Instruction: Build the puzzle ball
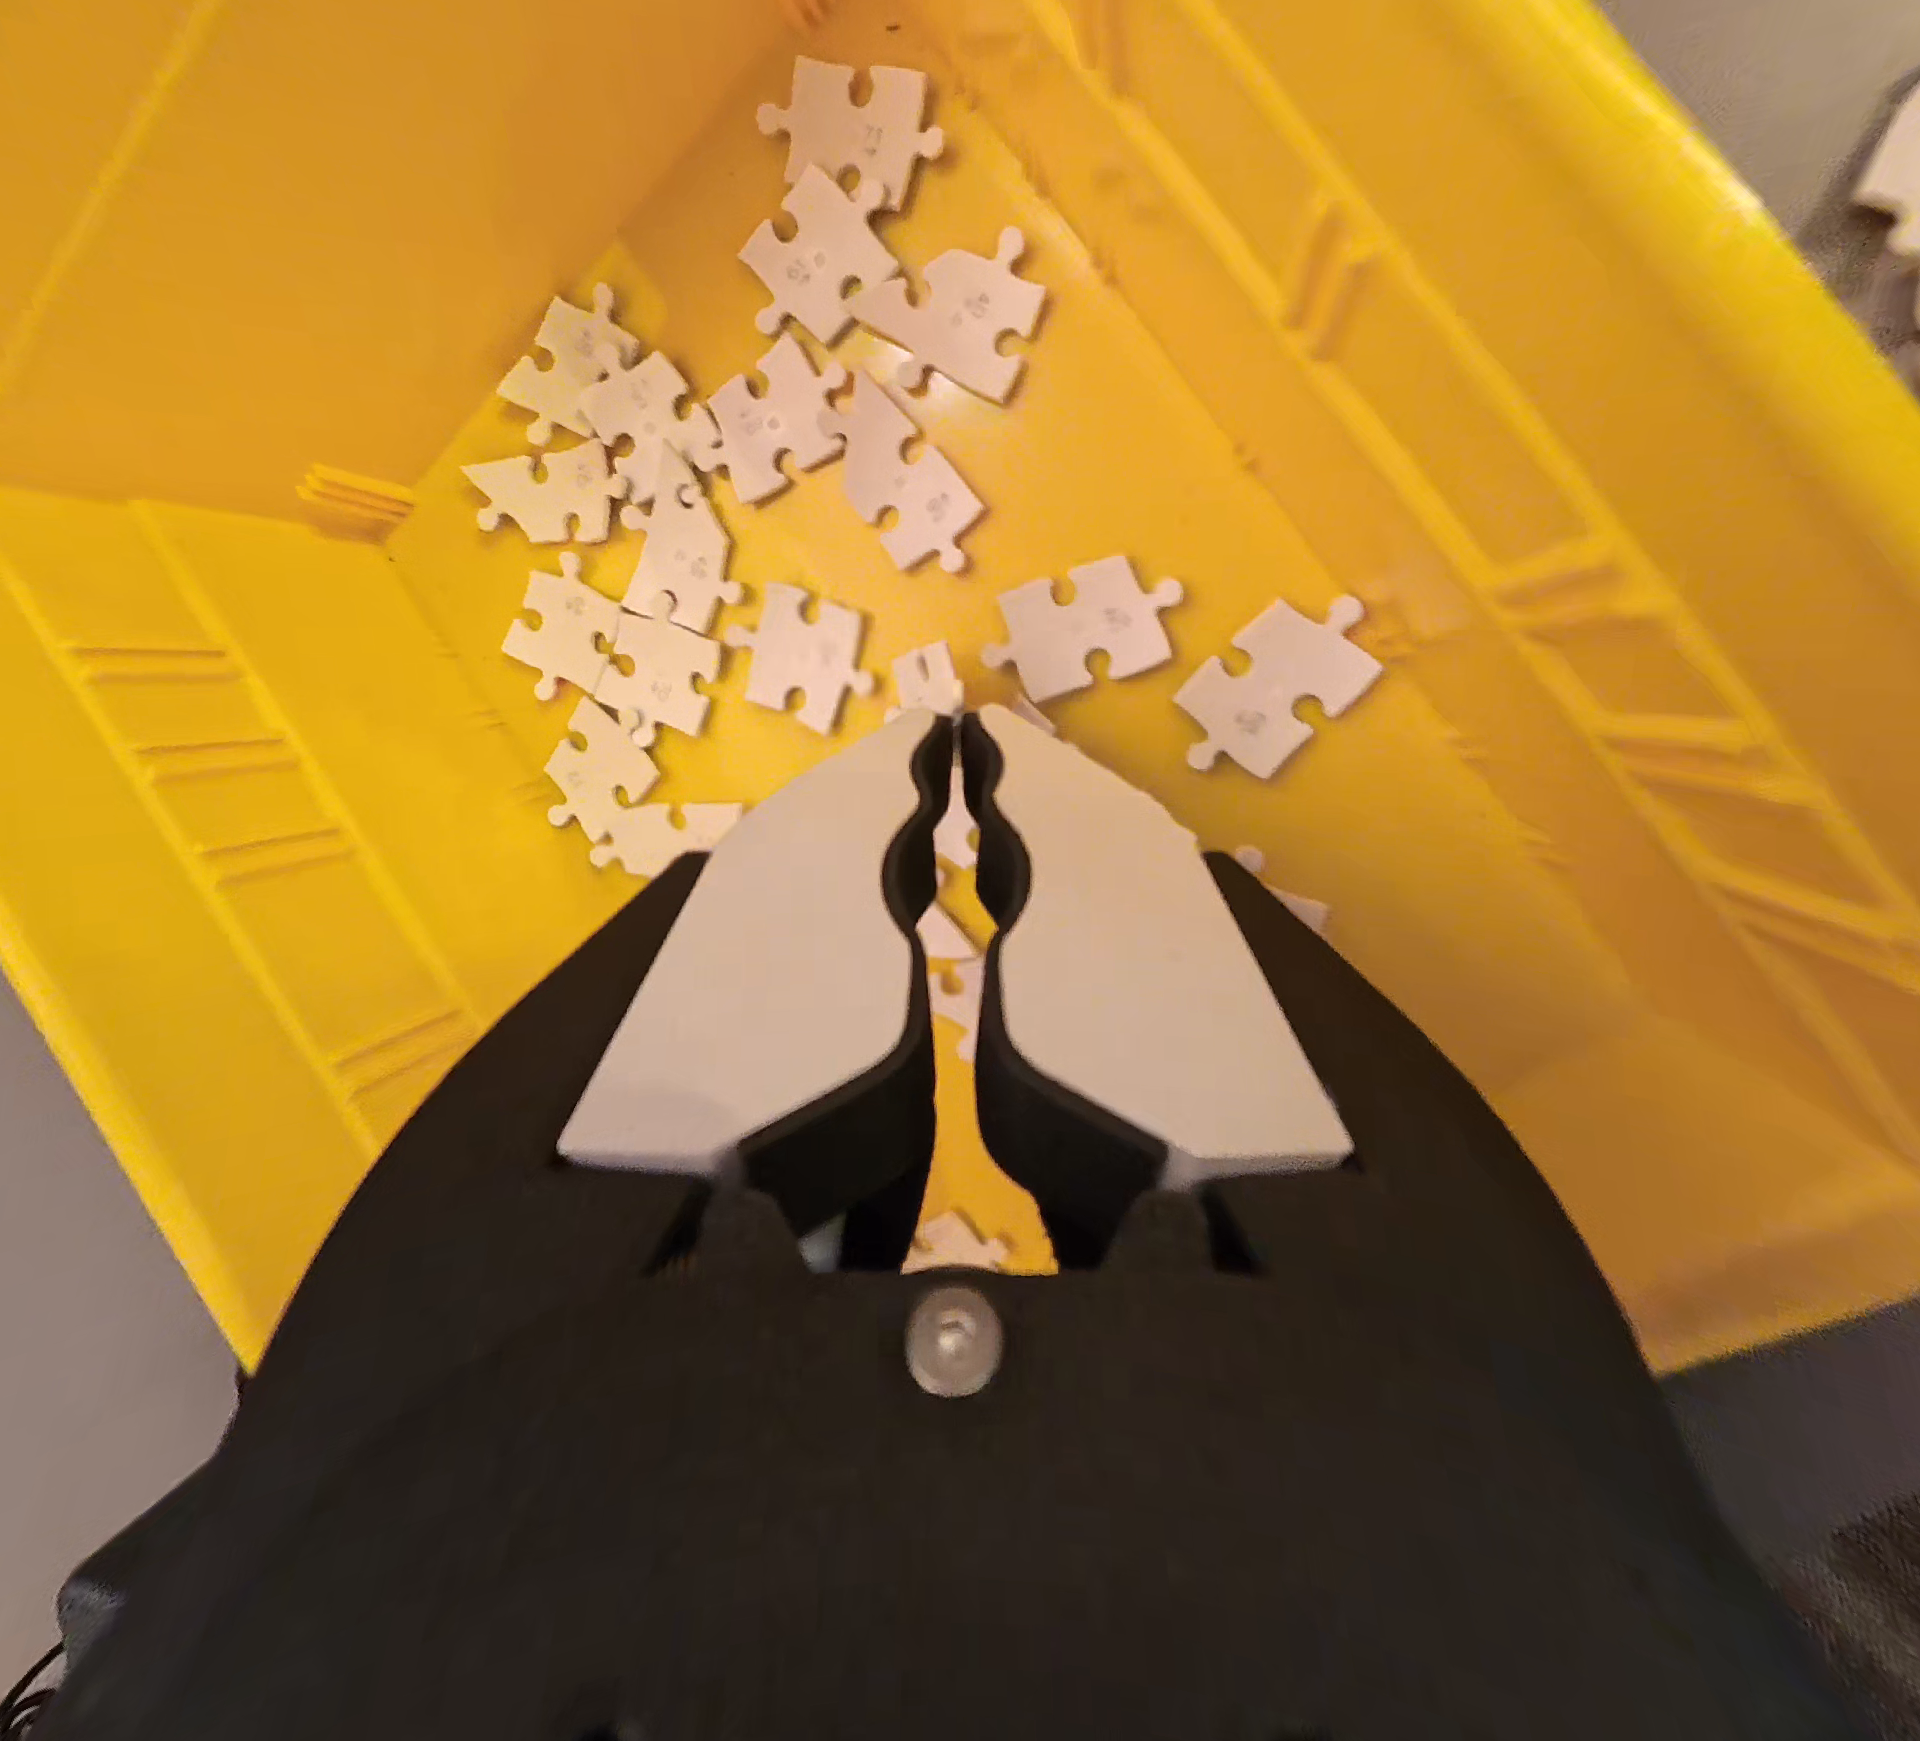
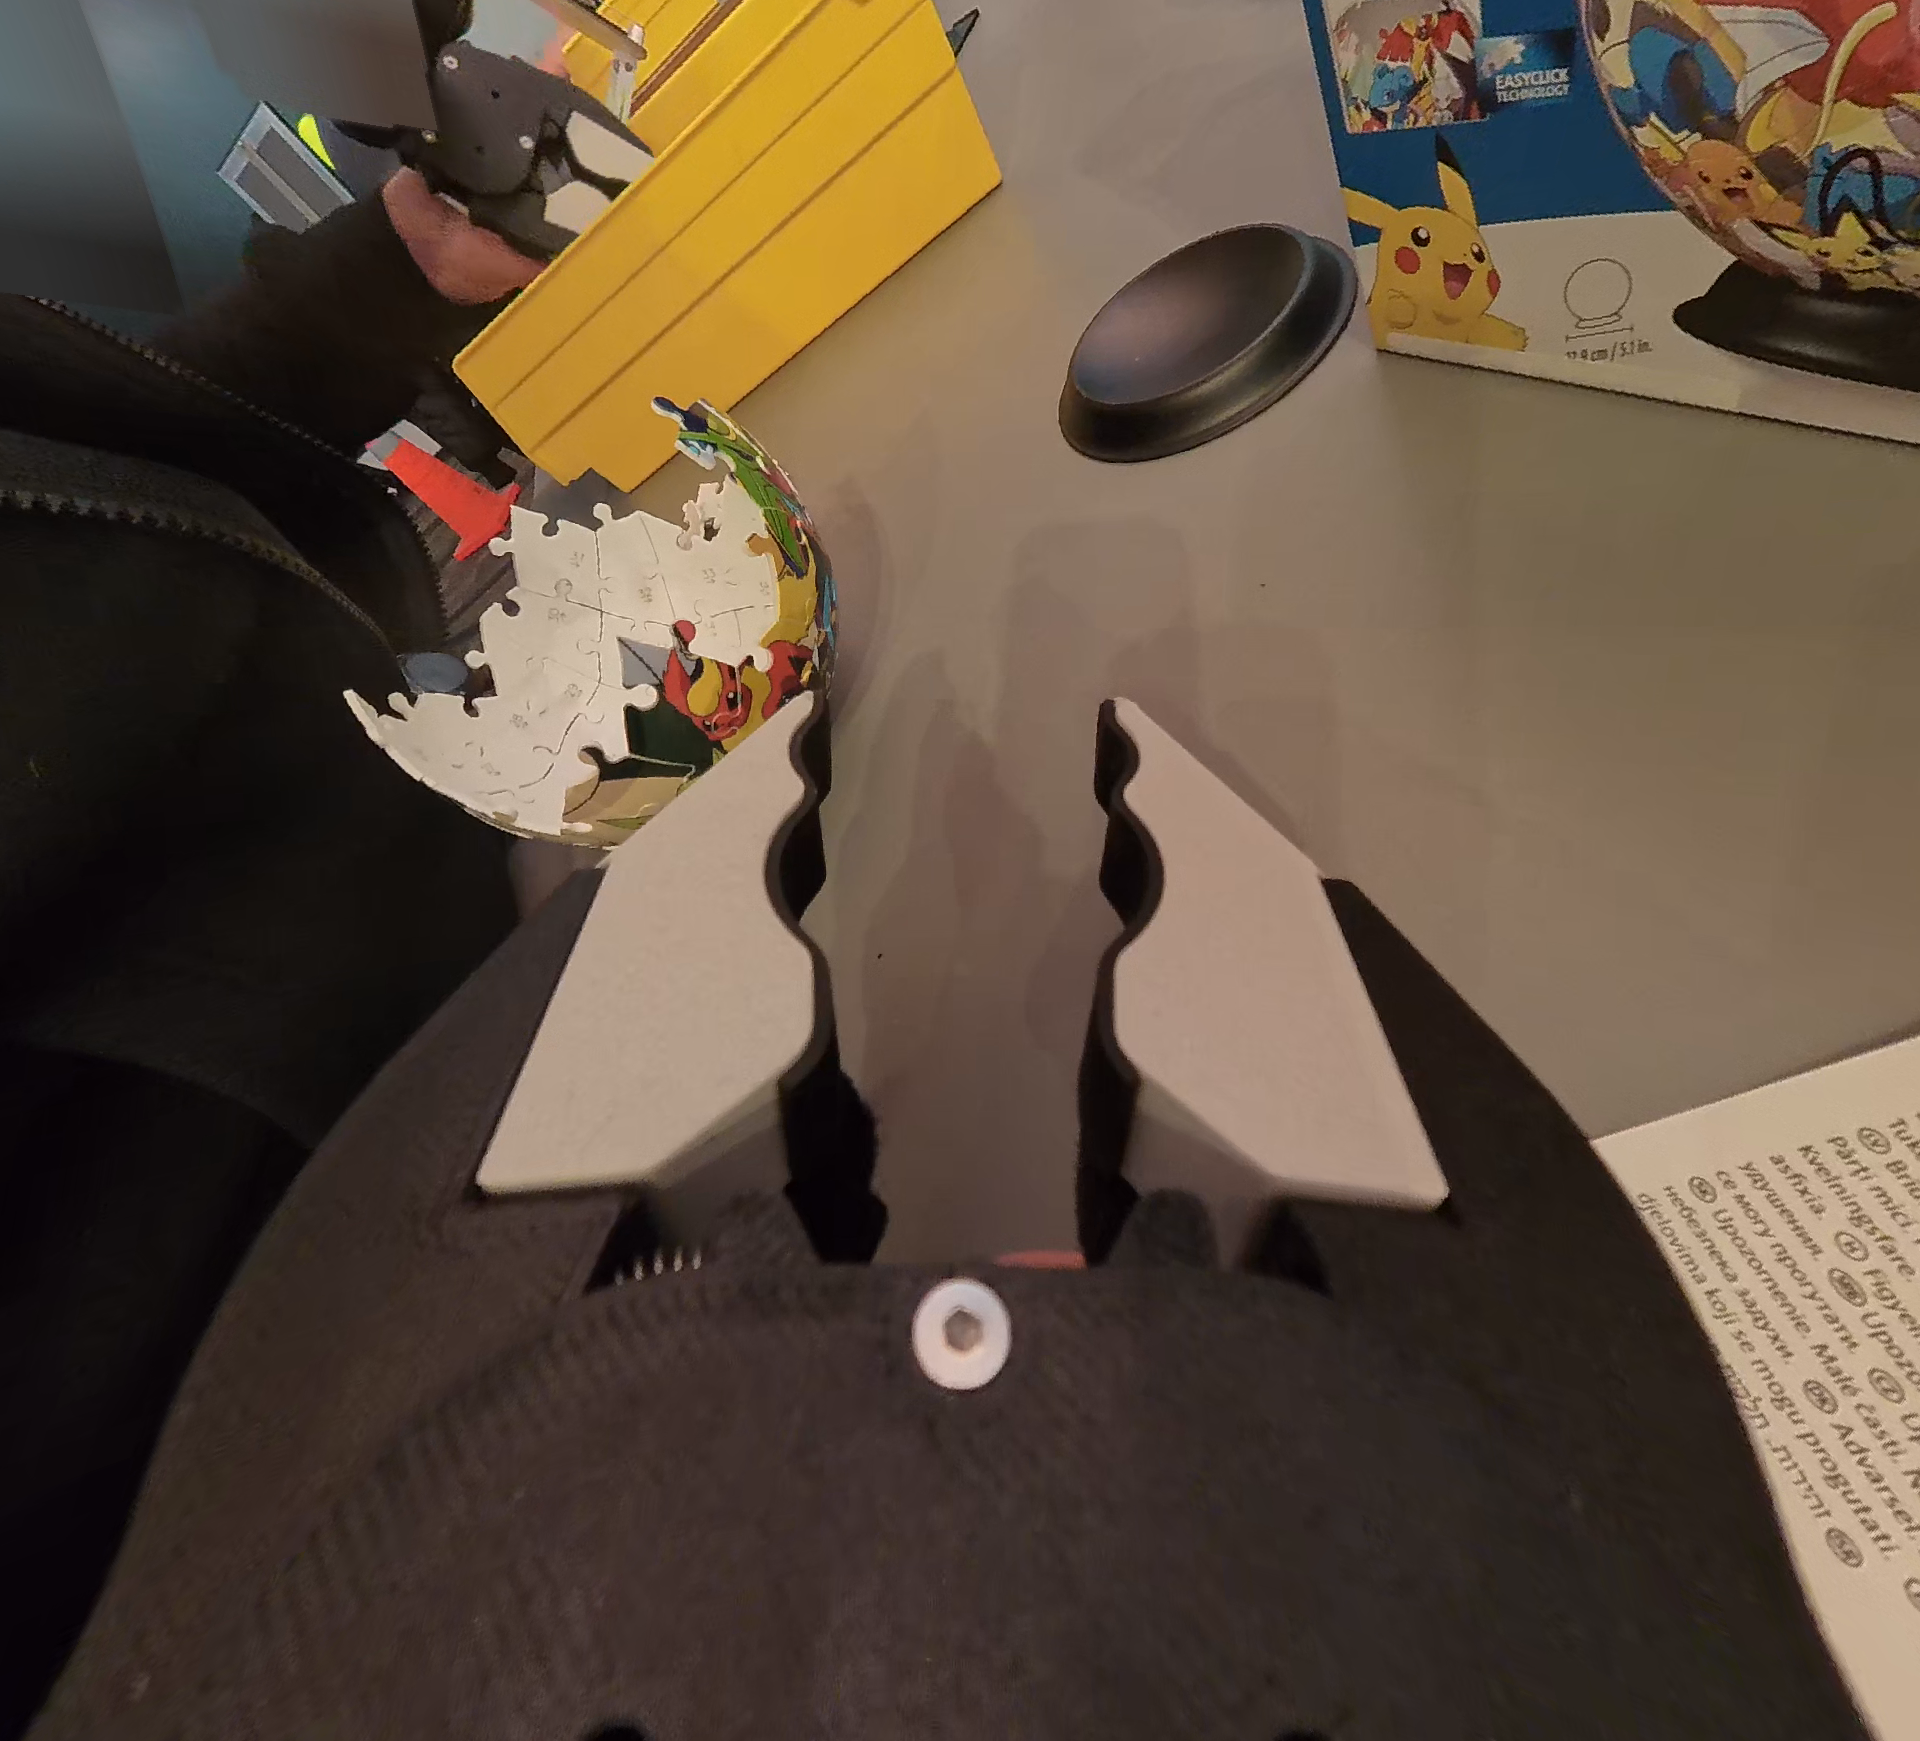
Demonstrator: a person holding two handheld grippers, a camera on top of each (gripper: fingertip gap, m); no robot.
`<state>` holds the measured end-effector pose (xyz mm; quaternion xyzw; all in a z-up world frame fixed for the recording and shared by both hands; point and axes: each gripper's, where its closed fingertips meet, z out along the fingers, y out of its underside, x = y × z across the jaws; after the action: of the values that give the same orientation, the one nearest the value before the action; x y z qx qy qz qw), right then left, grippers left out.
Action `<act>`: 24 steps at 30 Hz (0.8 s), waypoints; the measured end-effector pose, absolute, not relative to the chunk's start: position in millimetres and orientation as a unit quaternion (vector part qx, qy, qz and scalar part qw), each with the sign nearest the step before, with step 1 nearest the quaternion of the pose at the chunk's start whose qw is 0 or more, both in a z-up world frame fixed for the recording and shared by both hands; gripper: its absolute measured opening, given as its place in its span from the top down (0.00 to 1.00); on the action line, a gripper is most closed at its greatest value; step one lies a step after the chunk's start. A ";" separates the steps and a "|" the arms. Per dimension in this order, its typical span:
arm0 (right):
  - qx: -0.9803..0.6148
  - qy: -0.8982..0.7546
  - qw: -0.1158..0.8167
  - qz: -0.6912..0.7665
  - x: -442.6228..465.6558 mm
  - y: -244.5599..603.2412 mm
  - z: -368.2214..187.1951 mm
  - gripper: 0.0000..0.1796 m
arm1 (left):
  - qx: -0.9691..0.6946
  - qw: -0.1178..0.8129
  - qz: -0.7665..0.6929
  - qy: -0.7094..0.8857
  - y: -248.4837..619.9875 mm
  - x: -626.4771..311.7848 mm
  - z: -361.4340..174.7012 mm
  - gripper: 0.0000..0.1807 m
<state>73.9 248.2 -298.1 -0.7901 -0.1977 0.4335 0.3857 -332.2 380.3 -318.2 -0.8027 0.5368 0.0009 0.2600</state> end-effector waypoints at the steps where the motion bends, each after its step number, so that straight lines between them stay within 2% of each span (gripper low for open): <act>1: -0.790 -0.198 0.385 0.433 73.8 248.2 -298.1 0.72 | -0.803 0.259 -0.001 0.537 375.5 -332.8 -317.2 0.99; 5: -0.790 -0.199 0.385 0.433 73.3 247.9 -298.4 0.72 | -0.810 0.212 -0.031 0.546 351.1 -337.1 -326.5 0.98; 6: -0.791 -0.200 0.384 0.433 73.1 247.9 -298.5 0.72 | -0.813 0.208 -0.034 0.543 349.1 -338.9 -327.0 0.95; 8: -0.790 -0.201 0.384 0.433 72.9 247.6 -298.4 0.72 | -0.823 0.217 -0.045 0.523 350.8 -342.2 -322.7 0.89; 15: -0.790 -0.200 0.384 0.434 72.9 247.5 -298.3 0.72 | -0.861 0.278 -0.011 0.425 389.2 -375.8 -299.0 0.85; 24: -0.790 -0.200 0.384 0.434 73.0 247.6 -298.5 0.72 | -0.872 0.270 0.017 0.407 423.3 -376.5 -322.1 0.84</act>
<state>73.0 247.6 -298.5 -0.7903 -0.2003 0.4336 0.3838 -376.5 423.3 -322.1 -0.8724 0.4073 0.0167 0.2696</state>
